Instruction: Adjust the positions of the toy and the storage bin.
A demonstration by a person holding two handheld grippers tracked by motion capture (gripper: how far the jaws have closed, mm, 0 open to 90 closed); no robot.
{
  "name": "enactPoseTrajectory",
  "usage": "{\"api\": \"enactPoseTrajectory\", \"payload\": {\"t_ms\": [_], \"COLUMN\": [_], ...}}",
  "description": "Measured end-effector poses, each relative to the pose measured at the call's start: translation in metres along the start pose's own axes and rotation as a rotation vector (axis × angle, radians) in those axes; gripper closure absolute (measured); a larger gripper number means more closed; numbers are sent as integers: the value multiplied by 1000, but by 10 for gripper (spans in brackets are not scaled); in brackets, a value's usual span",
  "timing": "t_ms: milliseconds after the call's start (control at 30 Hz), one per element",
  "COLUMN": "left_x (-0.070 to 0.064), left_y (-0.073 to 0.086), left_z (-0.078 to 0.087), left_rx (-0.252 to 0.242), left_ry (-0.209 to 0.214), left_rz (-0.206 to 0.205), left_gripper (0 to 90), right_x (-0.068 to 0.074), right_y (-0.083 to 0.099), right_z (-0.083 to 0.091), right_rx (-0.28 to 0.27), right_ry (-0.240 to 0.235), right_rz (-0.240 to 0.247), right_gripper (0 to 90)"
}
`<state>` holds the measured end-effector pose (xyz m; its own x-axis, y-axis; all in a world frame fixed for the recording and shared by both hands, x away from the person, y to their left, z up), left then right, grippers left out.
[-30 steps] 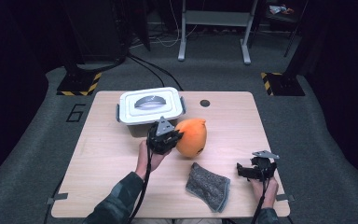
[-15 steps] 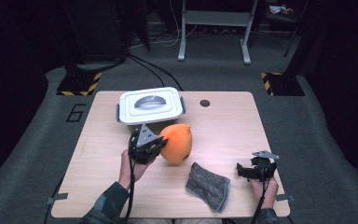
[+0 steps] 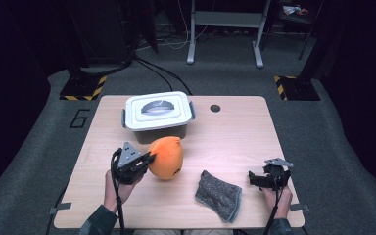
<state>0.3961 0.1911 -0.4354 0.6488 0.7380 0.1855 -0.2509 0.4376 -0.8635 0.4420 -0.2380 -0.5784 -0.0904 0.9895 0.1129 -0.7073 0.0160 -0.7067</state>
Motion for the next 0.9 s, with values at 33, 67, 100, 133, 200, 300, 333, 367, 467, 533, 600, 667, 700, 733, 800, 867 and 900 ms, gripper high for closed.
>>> {"api": "enactPoseTrajectory", "payload": {"t_ms": [33, 67, 100, 133, 200, 300, 333, 367, 467, 533, 600, 667, 700, 733, 800, 867, 900], "left_x": [1, 2, 3, 4, 6, 9, 11, 12, 14, 16, 19, 23, 24, 26, 31, 37, 39], "left_y": [2, 3, 5, 7, 11, 18, 21, 24, 33, 39, 44, 49, 52, 54, 61, 68, 71], "left_z": [3, 6, 9, 12, 18, 24, 26, 28, 34, 38, 43, 48, 51, 53, 56, 57, 57], "left_rx": [1, -5, -3, -1, 2, -1, -1, 2, 13, 12, 20, 22, 27, 27, 48, 64, 77], "left_ry": [-8, -14, -18, -27, -34, -51, -57, -61, -76, -91, -95, -107, -115, -118, -134, -152, -155], "left_rz": [0, 7, 10, 13, 18, 43, 51, 57, 78, 100, 119, 135, 145, 154, 171, 193, 198], "left_gripper": [837, 837, 837, 836, 836, 836, 836, 836, 835, 835, 835, 835, 835, 834, 834, 833, 832], "right_x": [0, 0, 0, 0, 0, 0, 0, 0, 0, 0, 0, 0, 0, 0, 0, 0, 0], "right_y": [0, 0, 0, 0, 0, 0, 0, 0, 0, 0, 0, 0, 0, 0, 0, 0, 0], "right_z": [0, 0, 0, 0, 0, 0, 0, 0, 0, 0, 0, 0, 0, 0, 0, 0, 0], "right_rx": [0, 0, 0, 0, 0, 0, -1, -1, 0, 0, 0, 0, 0, 0, 1, 0, 1], "right_ry": [0, 0, 0, 0, 0, 0, 0, 0, 0, 0, 0, 0, 0, 0, -1, 0, -1], "right_rz": [0, 0, 0, 0, 0, 1, -1, -1, 0, 0, 0, 0, 0, 0, 3, 1, 3], "right_gripper": [0, 0, 0, 0, 0, 0, 0, 0, 0, 0, 0, 0, 0, 0, 0, 0, 0]}}
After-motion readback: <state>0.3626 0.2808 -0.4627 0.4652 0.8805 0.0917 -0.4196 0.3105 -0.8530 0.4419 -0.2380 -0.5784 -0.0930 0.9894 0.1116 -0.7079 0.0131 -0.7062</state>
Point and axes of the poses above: each handheld gripper's, and its own axes: z roughly backward along the jaws, y roughly out of its underside, x roughly to its left, the point moved 7 cm from there along -z, roughly forward along the jaws, and after that the axes turned 9 degrees about -z, right-handed, at the moved point
